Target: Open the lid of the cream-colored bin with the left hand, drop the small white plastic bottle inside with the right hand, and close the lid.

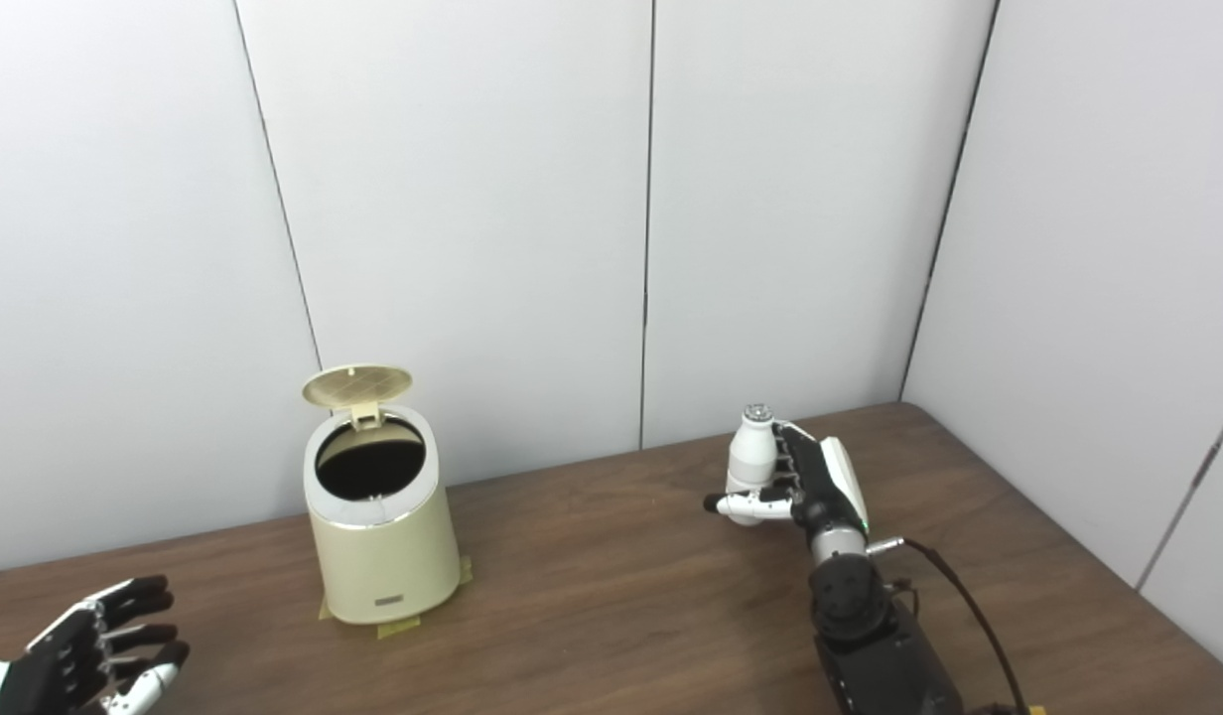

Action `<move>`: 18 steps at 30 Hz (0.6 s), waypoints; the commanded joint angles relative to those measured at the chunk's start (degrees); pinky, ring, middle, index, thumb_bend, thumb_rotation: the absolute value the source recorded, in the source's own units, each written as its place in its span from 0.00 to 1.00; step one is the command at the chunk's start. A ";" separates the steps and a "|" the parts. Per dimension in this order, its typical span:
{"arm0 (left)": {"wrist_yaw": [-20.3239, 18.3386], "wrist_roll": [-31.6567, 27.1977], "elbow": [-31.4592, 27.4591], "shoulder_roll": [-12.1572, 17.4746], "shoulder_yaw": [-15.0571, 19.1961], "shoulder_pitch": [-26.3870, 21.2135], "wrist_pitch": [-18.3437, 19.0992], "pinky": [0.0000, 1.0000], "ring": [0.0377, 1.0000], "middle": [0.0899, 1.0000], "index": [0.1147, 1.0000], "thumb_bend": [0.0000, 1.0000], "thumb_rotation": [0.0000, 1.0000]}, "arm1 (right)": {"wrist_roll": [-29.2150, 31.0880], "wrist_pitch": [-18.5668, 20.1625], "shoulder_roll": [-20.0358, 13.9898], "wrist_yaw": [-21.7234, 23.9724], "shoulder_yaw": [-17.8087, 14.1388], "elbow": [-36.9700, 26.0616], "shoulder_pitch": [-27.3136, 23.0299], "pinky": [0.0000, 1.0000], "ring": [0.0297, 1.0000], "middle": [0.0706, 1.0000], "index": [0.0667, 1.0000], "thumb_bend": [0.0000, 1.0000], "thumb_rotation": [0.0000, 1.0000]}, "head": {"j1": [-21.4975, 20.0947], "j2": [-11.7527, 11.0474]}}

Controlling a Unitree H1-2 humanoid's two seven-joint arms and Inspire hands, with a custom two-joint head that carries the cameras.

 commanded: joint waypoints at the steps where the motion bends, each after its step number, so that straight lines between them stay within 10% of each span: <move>1: 0.24 0.35 -1.87 0.45 -0.04 -1.57 -0.83 0.56 0.67 0.73 0.75 0.44 0.00 | -0.05 -3.09 -0.86 -2.08 -0.33 -0.82 -3.43 0.58 0.64 0.68 0.72 0.79 0.01 | -0.01 -0.04; 6: 0.08 0.16 -2.41 0.44 -0.06 -1.38 0.02 0.60 0.68 0.74 0.75 0.44 0.00 | -1.94 -5.52 0.07 -8.49 -0.86 1.32 -4.21 0.41 0.48 0.47 0.47 0.55 0.00 | -0.11 0.19; 18: -0.27 0.05 -2.09 0.73 -0.25 -1.33 -0.32 0.59 0.69 0.76 0.77 0.43 0.00 | -1.73 -10.67 -0.28 -11.97 -1.17 -0.23 -3.76 0.31 0.36 0.43 0.49 0.52 0.00 | 0.16 0.34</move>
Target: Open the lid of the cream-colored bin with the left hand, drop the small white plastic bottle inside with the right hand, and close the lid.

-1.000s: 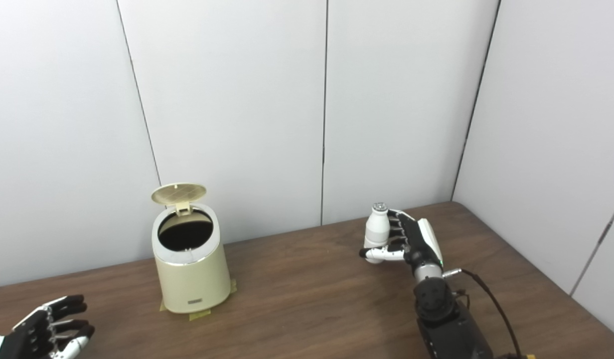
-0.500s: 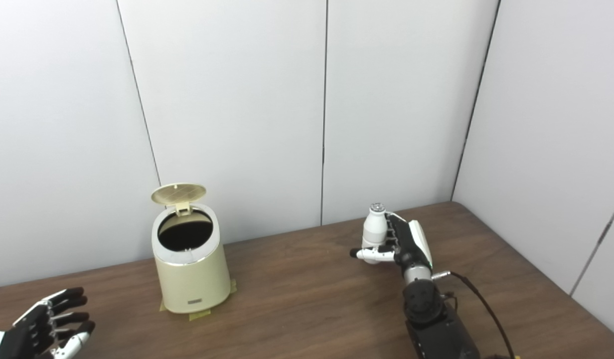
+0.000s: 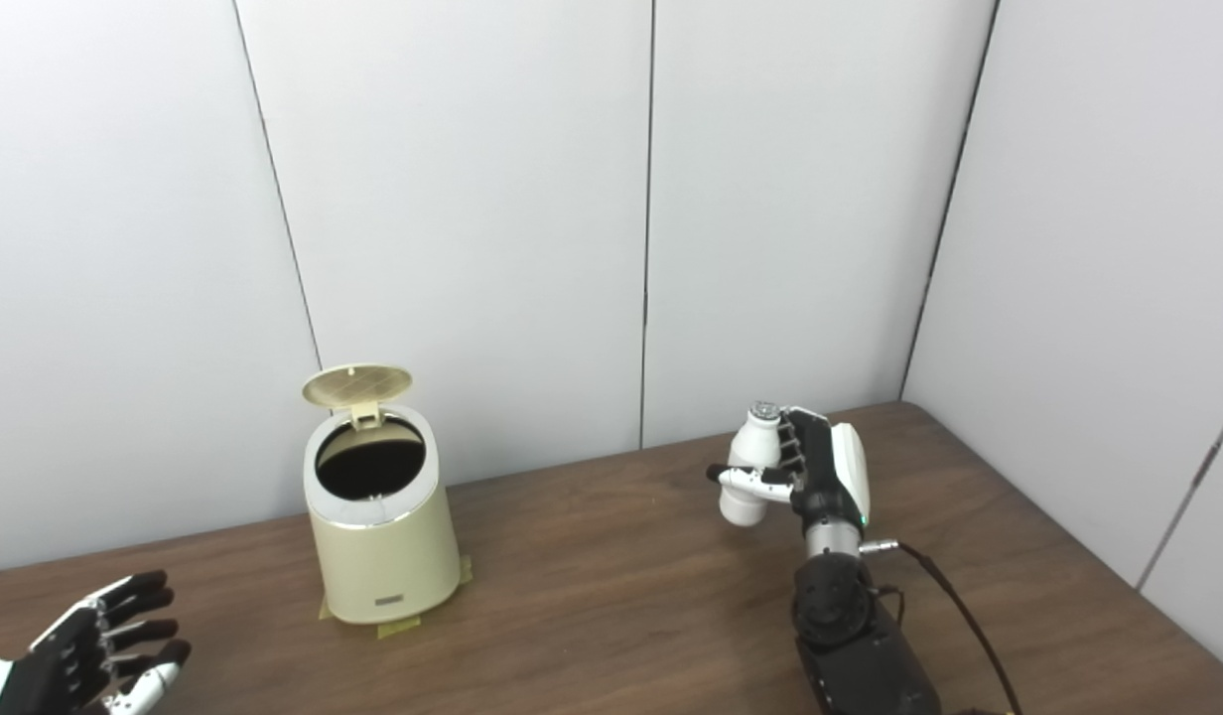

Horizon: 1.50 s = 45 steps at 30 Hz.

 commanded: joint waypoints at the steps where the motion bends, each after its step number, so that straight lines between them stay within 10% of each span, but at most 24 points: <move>1: -0.01 0.26 -1.88 0.68 -0.04 -1.48 -0.91 0.58 0.69 0.76 0.76 0.43 0.00 | 0.12 -3.61 -1.62 -0.76 -0.64 -3.09 -2.11 0.31 0.36 0.45 0.50 0.51 0.00 | 0.06 -0.03; 16: 0.91 1.48 -0.09 0.22 -0.63 -1.86 -3.58 0.63 0.68 0.74 0.74 0.48 0.00 | -7.35 2.05 0.75 9.24 8.25 -27.90 -1.25 0.28 0.35 0.44 0.51 0.51 0.00 | 4.32 -0.61; 45: 4.06 3.19 7.19 -4.84 -2.77 -1.92 -9.47 0.60 0.67 0.71 0.72 0.65 0.08 | -7.84 -0.74 9.87 21.18 17.79 -22.39 -12.24 0.29 0.36 0.44 0.51 0.51 0.00 | 21.10 -0.94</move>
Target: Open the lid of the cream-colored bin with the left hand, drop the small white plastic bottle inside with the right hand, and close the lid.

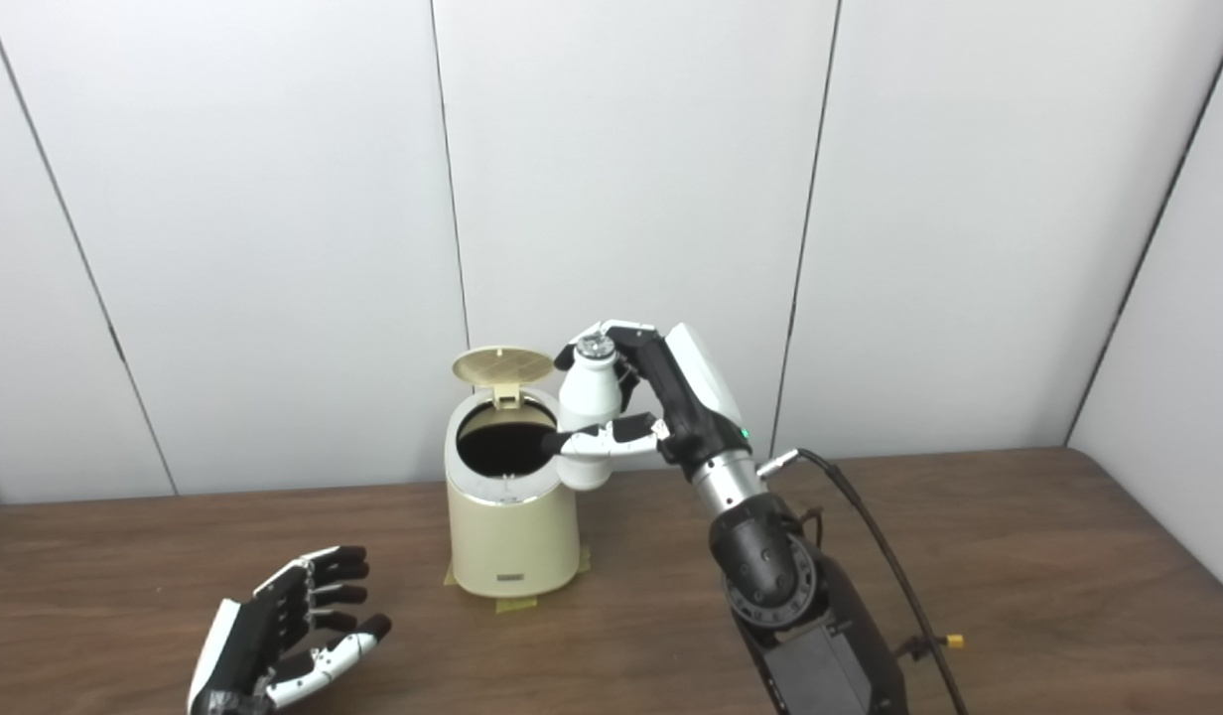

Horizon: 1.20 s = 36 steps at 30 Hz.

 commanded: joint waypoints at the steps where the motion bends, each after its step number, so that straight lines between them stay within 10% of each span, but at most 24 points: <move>1: 0.91 0.33 -0.44 -0.19 0.00 -2.00 -2.52 0.59 0.67 0.70 0.72 0.66 0.08 | -0.33 -2.90 0.25 -0.19 0.32 -0.06 -4.05 0.29 0.36 0.44 0.51 0.51 0.00 | 0.09 -0.06; 36: 1.64 0.70 -0.59 -1.47 -1.03 -1.88 -2.60 0.57 0.67 0.71 0.71 0.67 0.10 | -9.80 -23.31 0.73 -13.88 4.13 23.61 -14.82 0.29 0.36 0.45 0.51 0.51 0.00 | 3.10 0.11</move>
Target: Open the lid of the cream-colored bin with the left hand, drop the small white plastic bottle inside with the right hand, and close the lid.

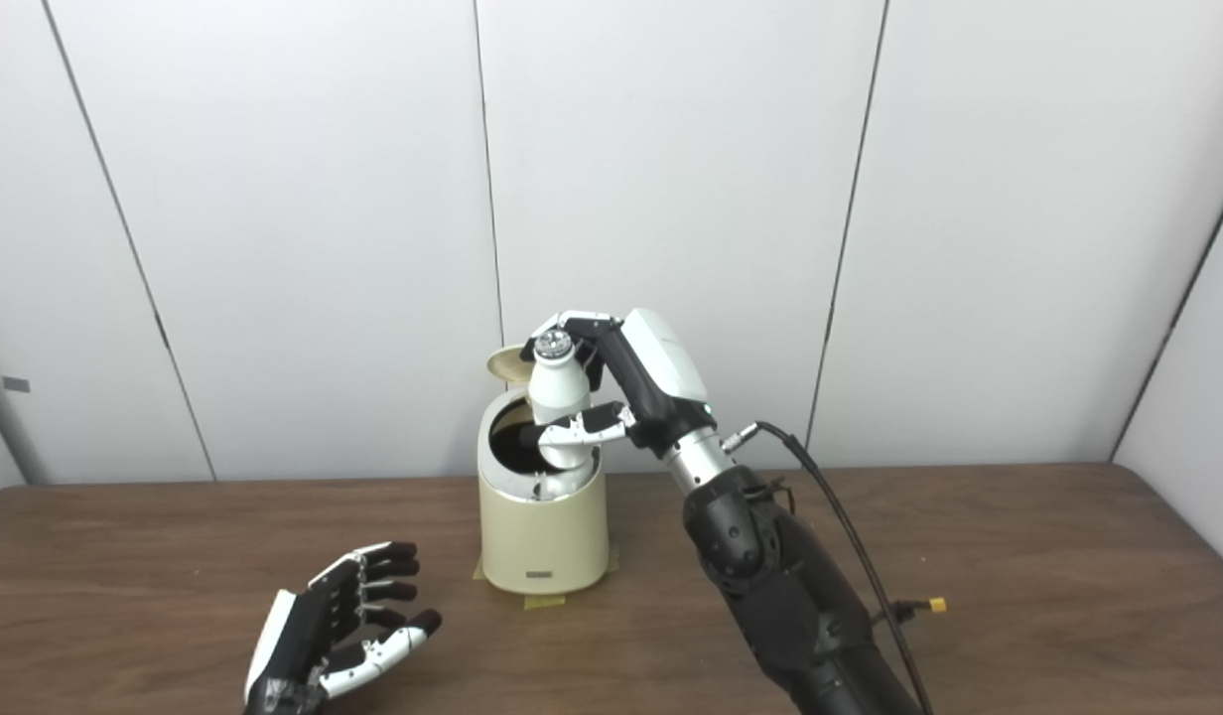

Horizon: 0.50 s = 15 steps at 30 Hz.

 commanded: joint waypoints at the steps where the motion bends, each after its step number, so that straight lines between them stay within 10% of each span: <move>1: 0.41 0.25 -1.51 -0.10 -0.09 -1.77 -2.14 0.57 0.67 0.70 0.71 0.67 0.10 | -1.18 -2.18 -0.95 -3.29 1.07 0.25 -4.67 0.29 0.36 0.45 0.51 0.51 0.00 | 0.18 0.03; 15: 0.79 1.00 -2.60 -0.50 -0.38 -1.18 -1.96 0.56 0.65 0.69 0.70 0.67 0.09 | -1.52 -2.23 -3.27 -13.33 12.52 6.81 -6.55 0.33 0.38 0.46 0.48 0.52 0.00 | 1.34 0.59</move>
